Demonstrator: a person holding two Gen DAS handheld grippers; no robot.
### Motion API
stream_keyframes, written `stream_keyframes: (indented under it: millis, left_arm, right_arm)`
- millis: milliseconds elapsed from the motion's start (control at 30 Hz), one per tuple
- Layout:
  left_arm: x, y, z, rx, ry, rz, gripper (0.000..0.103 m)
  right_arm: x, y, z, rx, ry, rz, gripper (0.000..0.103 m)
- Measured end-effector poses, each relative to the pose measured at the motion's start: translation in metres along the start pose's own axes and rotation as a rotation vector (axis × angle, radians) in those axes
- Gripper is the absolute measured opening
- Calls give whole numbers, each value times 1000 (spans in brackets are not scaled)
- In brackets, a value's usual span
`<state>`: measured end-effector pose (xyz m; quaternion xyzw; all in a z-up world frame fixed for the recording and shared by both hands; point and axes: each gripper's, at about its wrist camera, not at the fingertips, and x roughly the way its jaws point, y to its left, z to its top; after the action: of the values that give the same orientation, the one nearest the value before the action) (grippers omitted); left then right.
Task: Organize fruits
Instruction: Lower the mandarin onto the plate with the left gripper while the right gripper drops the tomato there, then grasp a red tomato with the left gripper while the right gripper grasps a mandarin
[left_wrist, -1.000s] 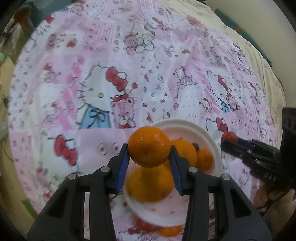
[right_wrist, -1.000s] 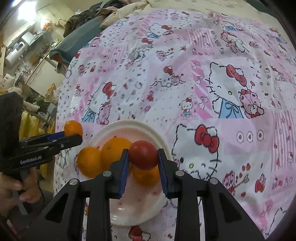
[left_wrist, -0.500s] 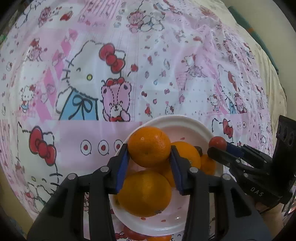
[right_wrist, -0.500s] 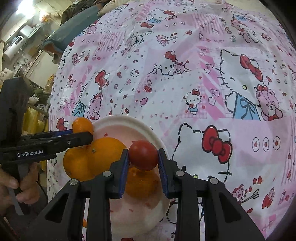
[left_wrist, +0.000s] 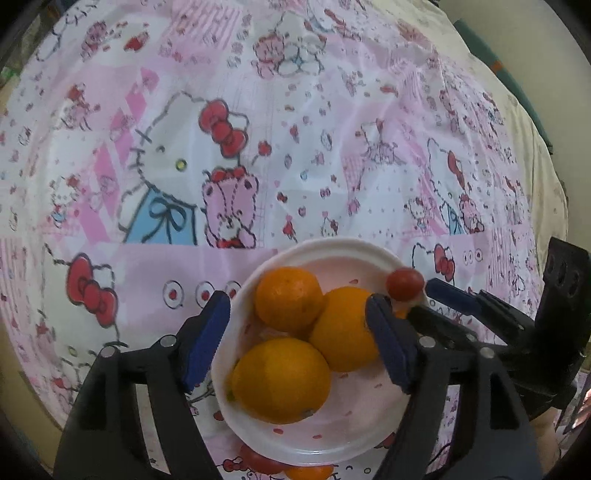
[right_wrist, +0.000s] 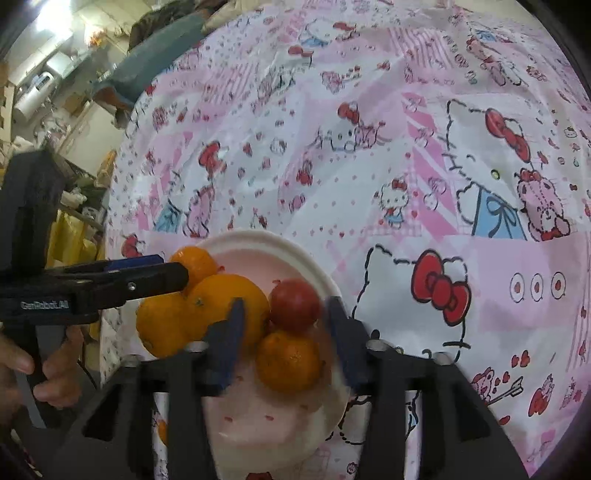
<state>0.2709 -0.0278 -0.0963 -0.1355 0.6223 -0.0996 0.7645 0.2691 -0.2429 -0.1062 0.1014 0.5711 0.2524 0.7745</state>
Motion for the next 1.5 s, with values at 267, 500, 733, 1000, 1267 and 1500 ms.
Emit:
stream_keyframes:
  millis: [267, 500, 733, 1000, 1267, 1500]
  left_arm:
    - [-14, 3, -1, 31, -65, 83, 73]
    - [-25, 0, -9, 55, -90, 94, 73]
    - [-37, 3, -26, 41, -111, 110, 73]
    - [-60, -2, -46, 90, -154, 136, 73]
    - [-86, 1, -73, 99, -216, 155, 73]
    - [-97, 10, -102, 103, -238, 195, 73]
  right_arm:
    - [-17, -11, 3, 56, -49, -11, 62]
    - [-34, -8, -3, 79, -93, -17, 62]
    - [-51, 3, -14, 72, -116, -35, 62]
    - [-72, 11, -33, 115, -153, -29, 62]
    - [-84, 28, -66, 118, -167, -11, 62]
    - [-87, 44, -90, 121, -163, 16, 62]
